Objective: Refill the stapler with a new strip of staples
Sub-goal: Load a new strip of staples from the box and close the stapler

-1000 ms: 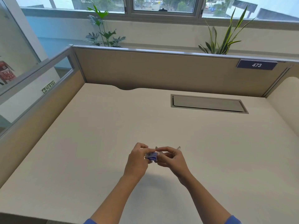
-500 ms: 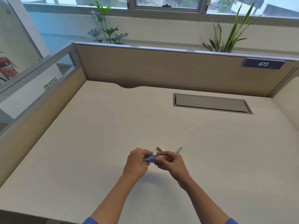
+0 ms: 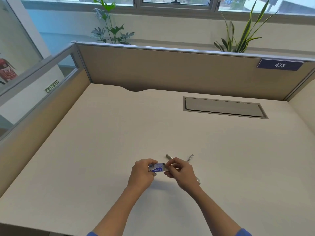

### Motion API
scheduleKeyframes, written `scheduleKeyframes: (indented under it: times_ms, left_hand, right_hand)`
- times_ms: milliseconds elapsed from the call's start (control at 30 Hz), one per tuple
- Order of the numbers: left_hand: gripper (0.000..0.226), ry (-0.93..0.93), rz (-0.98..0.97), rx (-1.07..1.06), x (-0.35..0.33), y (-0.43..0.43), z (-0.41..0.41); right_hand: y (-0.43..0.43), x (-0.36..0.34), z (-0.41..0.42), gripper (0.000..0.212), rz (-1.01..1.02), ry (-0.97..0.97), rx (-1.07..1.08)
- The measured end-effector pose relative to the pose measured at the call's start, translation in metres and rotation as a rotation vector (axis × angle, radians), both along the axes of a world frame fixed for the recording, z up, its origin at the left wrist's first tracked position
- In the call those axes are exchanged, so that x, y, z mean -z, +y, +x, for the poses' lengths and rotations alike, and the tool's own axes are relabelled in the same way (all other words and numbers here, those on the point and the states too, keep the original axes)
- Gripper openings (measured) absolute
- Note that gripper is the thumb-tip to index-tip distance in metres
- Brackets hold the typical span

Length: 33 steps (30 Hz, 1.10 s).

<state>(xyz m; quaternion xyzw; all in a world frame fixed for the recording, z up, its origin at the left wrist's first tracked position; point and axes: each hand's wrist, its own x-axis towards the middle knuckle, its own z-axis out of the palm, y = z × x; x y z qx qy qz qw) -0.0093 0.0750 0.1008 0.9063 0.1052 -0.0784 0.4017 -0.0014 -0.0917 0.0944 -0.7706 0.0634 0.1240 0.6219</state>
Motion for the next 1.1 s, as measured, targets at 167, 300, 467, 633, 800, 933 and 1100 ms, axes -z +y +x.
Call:
scheduleKeyframes:
  times_ms: [167,300,467,633,800,933,1100]
  left_hand:
    - [0.044,-0.009,0.000,-0.008,0.001,0.000,0.000]
    - [0.044,-0.012,0.028,0.003,0.000,0.000,0.000]
    - [0.043,0.010,0.026,0.027,0.001,-0.001,-0.002]
    - [0.042,0.033,-0.003,0.021,0.002,0.000,-0.005]
    - [0.042,0.036,-0.025,0.016,0.001,0.002,-0.008]
    - [0.040,0.034,-0.028,0.013,0.000,0.002,-0.010]
    - [0.039,0.014,-0.005,0.008,-0.002,0.003,-0.012]
  right_hand:
    - [0.003,0.003,0.000,0.034,-0.088,-0.064,0.033]
    - [0.003,0.003,0.000,0.016,-0.165,-0.110,0.033]
    - [0.002,0.001,0.002,0.010,-0.187,-0.138,0.028]
    - [0.000,0.000,0.003,0.010,-0.202,-0.129,-0.055]
    - [-0.003,-0.003,0.003,0.016,-0.430,-0.257,-0.258]
    - [-0.005,-0.006,0.005,0.012,-0.496,-0.309,-0.300]
    - [-0.002,-0.007,0.003,0.017,-0.343,-0.237,-0.179]
